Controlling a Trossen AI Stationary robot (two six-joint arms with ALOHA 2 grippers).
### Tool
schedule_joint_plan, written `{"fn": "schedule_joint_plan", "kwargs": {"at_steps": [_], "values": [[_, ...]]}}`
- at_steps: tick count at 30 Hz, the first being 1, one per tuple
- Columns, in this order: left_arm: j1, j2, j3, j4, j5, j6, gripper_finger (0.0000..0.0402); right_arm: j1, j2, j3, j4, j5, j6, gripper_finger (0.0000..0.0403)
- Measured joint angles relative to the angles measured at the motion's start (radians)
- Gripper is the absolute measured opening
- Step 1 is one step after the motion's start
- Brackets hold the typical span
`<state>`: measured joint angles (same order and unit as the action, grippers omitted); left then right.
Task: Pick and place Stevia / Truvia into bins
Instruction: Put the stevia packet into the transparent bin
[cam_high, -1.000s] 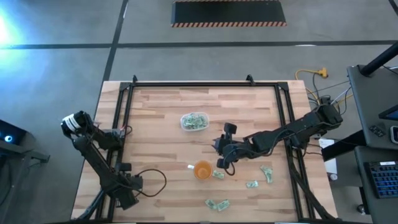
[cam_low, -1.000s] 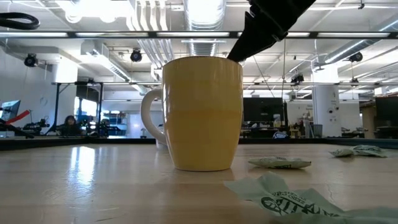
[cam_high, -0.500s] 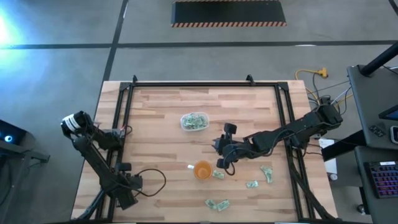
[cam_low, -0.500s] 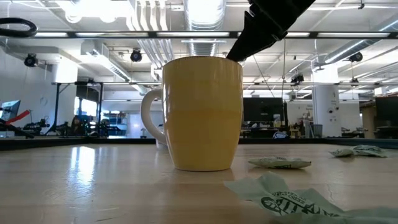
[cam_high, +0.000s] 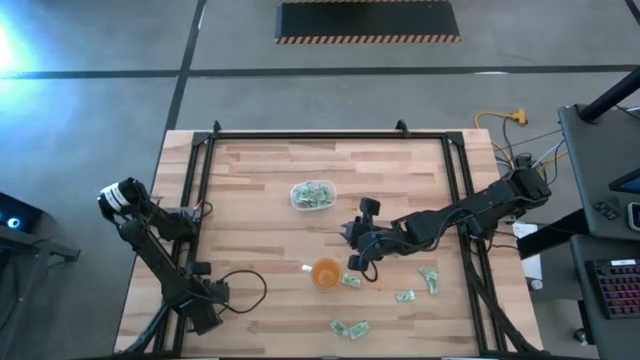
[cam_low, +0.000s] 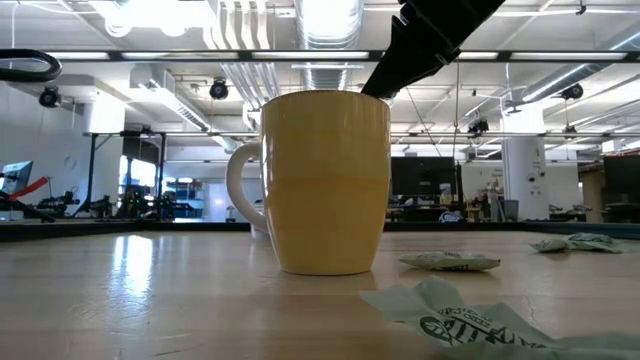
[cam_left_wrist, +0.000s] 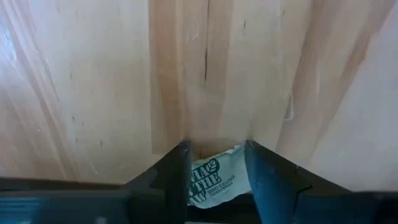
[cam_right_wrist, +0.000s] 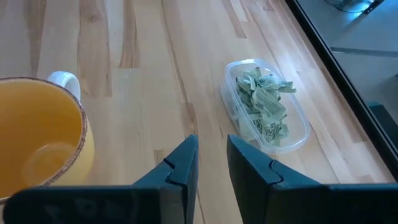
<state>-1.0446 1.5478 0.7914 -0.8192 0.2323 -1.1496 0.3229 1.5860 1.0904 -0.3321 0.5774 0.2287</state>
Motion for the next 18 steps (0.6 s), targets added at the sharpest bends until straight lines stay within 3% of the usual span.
{"fn": "schedule_joint_plan", "kwargs": {"at_steps": [9,18], "values": [[-0.001,0.002,-0.002,-0.006,0.031,0.004,0.0011,0.000,0.000,0.000,0.002,0.000,0.000,0.0082],[-0.001,0.002,0.023,-0.073,0.026,0.004,0.0001,0.000,0.000,0.000,0.011,0.000,0.000,0.0073]]}}
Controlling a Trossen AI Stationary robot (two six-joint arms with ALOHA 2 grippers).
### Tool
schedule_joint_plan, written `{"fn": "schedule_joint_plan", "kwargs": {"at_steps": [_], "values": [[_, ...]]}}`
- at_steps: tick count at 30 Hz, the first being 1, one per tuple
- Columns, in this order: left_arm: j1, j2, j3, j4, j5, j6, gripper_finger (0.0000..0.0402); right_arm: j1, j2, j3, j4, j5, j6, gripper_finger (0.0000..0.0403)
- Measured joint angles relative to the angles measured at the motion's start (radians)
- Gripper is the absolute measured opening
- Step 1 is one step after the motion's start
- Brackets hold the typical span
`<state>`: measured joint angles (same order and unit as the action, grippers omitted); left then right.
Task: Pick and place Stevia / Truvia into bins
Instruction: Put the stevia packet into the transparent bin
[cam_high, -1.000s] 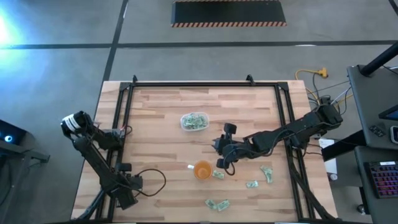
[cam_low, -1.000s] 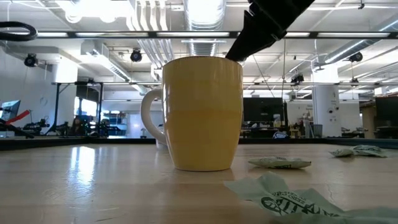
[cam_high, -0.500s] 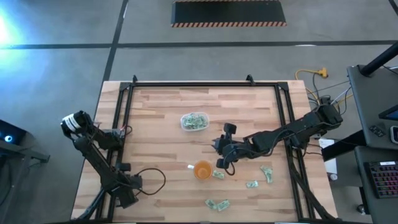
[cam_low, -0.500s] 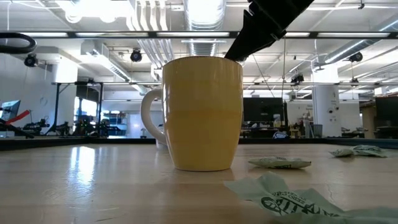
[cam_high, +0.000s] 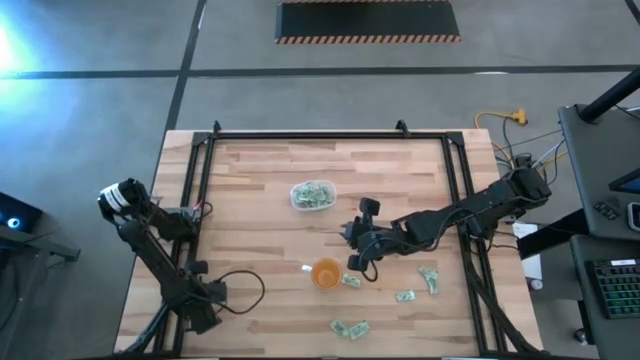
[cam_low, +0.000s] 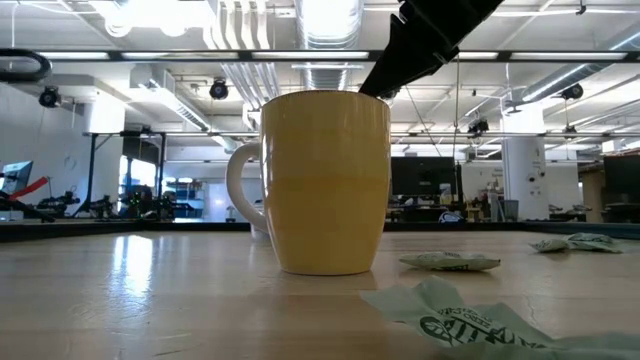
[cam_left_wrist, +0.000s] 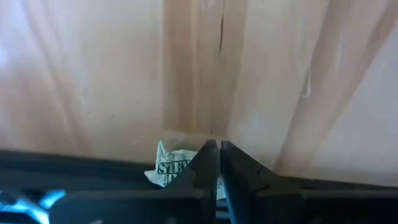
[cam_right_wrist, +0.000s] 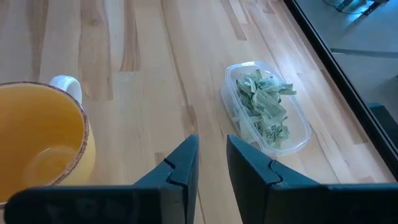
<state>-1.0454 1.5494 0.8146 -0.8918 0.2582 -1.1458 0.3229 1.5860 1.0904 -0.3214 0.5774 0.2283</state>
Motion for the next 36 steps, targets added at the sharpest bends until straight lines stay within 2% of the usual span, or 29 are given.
{"fn": "schedule_joint_plan", "kwargs": {"at_steps": [5,9,15,21,26,29,32,36], "values": [[0.000,-0.002,0.062,-0.100,-0.052,0.013,0.0000,0.000,0.000,0.000,0.003,0.000,0.000,0.0077],[0.000,-0.004,0.112,-0.122,-0.146,0.077,0.0000,0.000,0.000,0.000,0.006,0.000,-0.003,0.0079],[0.011,-0.011,0.180,-0.121,-0.404,0.265,0.0000,0.000,0.000,0.000,0.008,0.000,-0.003,0.0071],[0.068,-0.013,0.201,-0.120,-0.685,0.455,0.0000,0.000,0.000,0.000,0.011,0.000,-0.003,0.0073],[0.174,-0.014,0.197,-0.114,-0.916,0.548,0.0000,0.000,0.000,0.000,0.012,0.000,-0.003,0.0079],[0.262,-0.015,0.197,-0.098,-1.019,0.605,0.0000,0.000,0.000,0.000,0.012,0.000,-0.003,0.0079],[0.365,-0.036,0.194,-0.031,-1.062,0.711,0.0000,0.000,0.000,0.000,0.012,0.000,-0.003,0.0076],[0.505,-0.083,0.193,0.103,-1.057,0.929,0.0000,0.000,0.000,0.000,0.012,0.000,-0.003,0.0070]]}}
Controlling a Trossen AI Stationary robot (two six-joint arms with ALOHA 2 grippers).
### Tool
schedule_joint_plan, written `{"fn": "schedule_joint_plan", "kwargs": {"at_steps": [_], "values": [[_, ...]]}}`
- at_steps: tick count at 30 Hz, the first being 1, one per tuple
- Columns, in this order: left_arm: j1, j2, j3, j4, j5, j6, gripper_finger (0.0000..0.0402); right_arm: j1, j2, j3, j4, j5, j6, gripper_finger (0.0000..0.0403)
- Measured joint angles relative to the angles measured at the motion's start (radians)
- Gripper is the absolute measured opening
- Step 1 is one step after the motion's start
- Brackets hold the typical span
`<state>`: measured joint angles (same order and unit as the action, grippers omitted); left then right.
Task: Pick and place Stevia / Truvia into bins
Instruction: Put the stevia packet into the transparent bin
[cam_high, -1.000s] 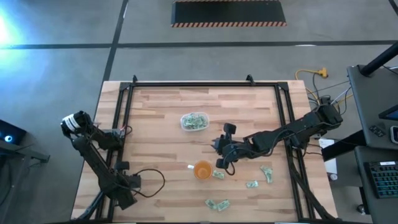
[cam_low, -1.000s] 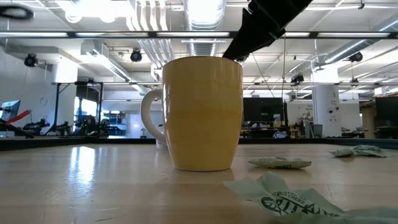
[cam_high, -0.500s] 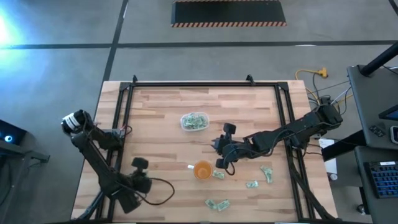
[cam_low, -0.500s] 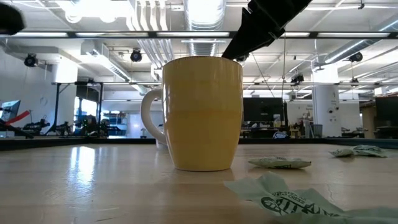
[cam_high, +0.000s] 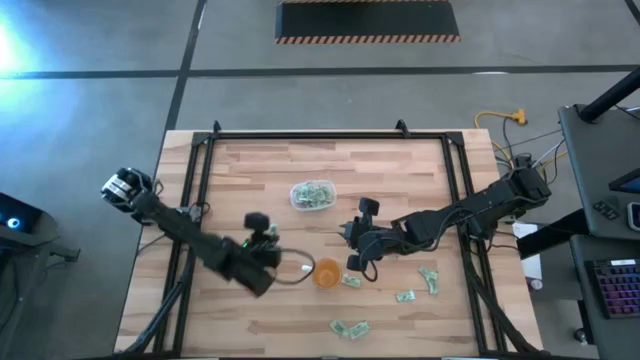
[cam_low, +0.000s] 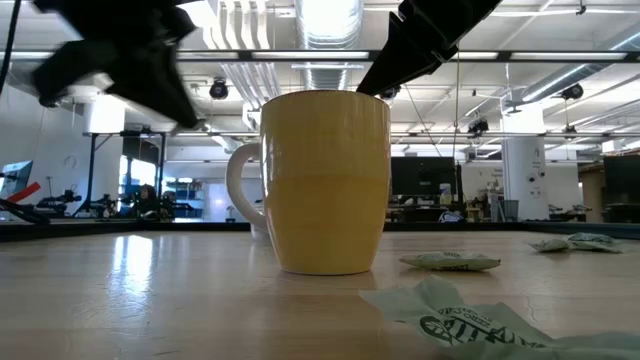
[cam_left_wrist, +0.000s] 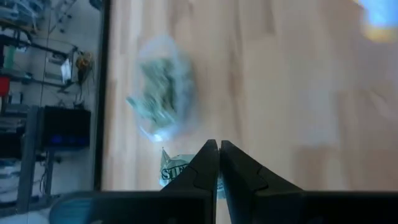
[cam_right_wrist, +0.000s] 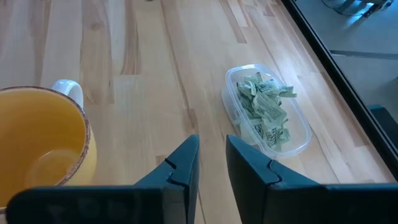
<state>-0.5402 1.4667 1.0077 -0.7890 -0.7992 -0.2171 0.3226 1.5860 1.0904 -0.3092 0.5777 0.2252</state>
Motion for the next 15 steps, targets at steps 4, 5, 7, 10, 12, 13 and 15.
{"fn": "schedule_joint_plan", "kwargs": {"at_steps": [4,5,7,10,12,13,15], "values": [[0.138,-0.065,0.000,0.174,0.096,0.245,0.0000,0.000,0.000,0.000,0.000,0.000,0.000,0.0068],[0.172,-0.080,0.000,0.215,0.139,0.298,0.0000,0.000,0.000,0.000,0.000,0.000,0.000,0.0068],[0.244,-0.105,-0.001,0.286,0.234,0.384,0.0000,0.000,0.000,0.000,0.000,0.000,0.000,0.0068],[0.348,-0.125,-0.001,0.366,0.348,0.469,0.0000,0.000,0.000,0.000,0.000,0.000,0.000,0.0068],[0.412,-0.126,-0.001,0.382,0.401,0.508,0.0000,0.000,0.000,0.000,0.000,0.000,0.000,0.0068],[0.442,-0.126,-0.001,0.383,0.426,0.519,0.0000,0.000,0.000,0.000,0.000,0.000,0.000,0.0068],[0.502,-0.121,-0.001,0.392,0.476,0.542,0.0000,0.000,0.000,0.000,0.000,0.000,0.000,0.0068]]}}
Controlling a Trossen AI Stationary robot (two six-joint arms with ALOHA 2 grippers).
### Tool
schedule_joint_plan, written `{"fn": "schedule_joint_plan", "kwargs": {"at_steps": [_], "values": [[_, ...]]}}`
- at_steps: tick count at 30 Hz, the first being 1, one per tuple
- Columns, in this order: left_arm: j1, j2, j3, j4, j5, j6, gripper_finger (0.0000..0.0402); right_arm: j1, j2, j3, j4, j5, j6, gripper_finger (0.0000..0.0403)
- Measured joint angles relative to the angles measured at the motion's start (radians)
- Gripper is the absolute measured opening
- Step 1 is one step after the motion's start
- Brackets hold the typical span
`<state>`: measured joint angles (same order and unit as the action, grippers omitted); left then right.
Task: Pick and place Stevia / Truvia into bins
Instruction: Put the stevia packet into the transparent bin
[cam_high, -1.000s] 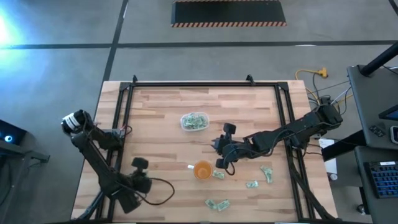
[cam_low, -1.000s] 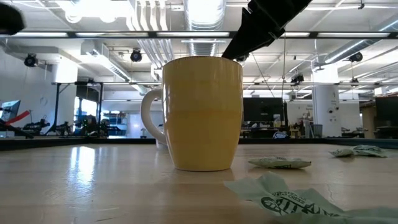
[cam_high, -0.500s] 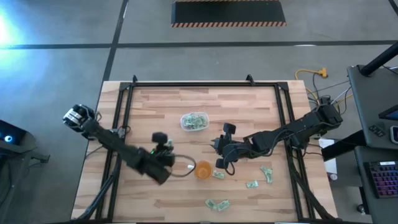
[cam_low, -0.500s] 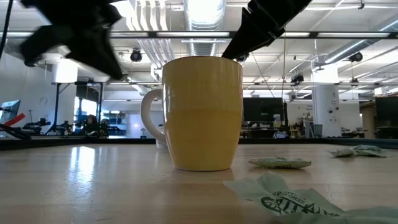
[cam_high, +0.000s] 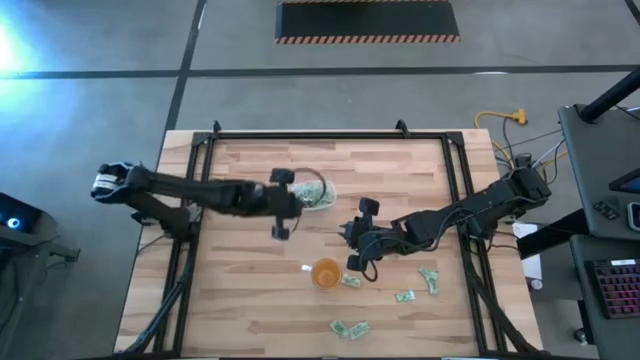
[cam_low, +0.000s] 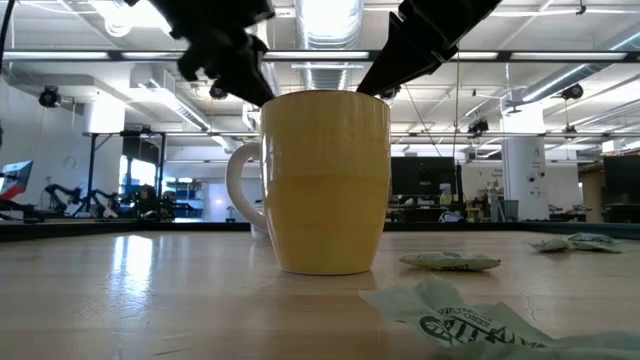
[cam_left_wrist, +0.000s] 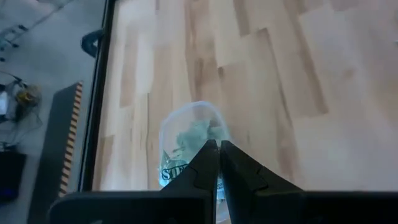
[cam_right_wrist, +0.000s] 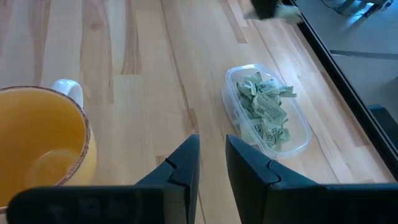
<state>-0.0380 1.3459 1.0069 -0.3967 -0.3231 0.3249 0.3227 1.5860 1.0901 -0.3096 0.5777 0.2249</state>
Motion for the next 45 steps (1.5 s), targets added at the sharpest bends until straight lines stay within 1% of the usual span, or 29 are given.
{"fn": "schedule_joint_plan", "kwargs": {"at_steps": [6,8,11,16,24,27,32,35,41,45], "values": [[0.146,0.015,-0.006,0.005,0.181,0.030,0.0000,0.000,0.000,0.000,0.000,0.000,0.000,0.0068],[0.182,0.015,-0.020,0.009,0.215,0.040,0.0000,0.000,0.000,0.000,0.000,0.000,0.001,0.0068],[0.237,0.013,-0.058,0.078,0.269,0.059,0.0000,0.000,0.000,-0.002,0.000,0.000,0.003,0.0068],[0.326,0.013,-0.121,0.170,0.393,0.074,0.0000,0.000,0.000,-0.007,0.001,-0.001,0.039,0.0068],[0.402,0.020,-0.202,0.262,0.473,0.075,0.0000,0.000,0.000,-0.011,0.000,-0.002,0.091,0.0068],[0.409,0.024,-0.239,0.333,0.502,0.075,0.0000,0.000,0.000,-0.012,0.000,-0.002,0.116,0.0068],[0.416,0.028,-0.290,0.431,0.510,0.076,0.0000,0.001,0.000,-0.015,0.000,-0.010,0.144,0.0068],[0.423,0.028,-0.305,0.439,0.534,0.075,0.0000,0.002,0.000,-0.016,0.000,-0.010,0.158,0.0068],[0.423,0.028,-0.338,0.459,0.549,0.074,0.0000,0.002,0.000,-0.016,0.000,-0.010,0.168,0.0068],[0.424,0.028,-0.378,0.527,0.559,0.074,0.0000,0.002,0.000,-0.017,0.000,-0.010,0.168,0.0068]]}}
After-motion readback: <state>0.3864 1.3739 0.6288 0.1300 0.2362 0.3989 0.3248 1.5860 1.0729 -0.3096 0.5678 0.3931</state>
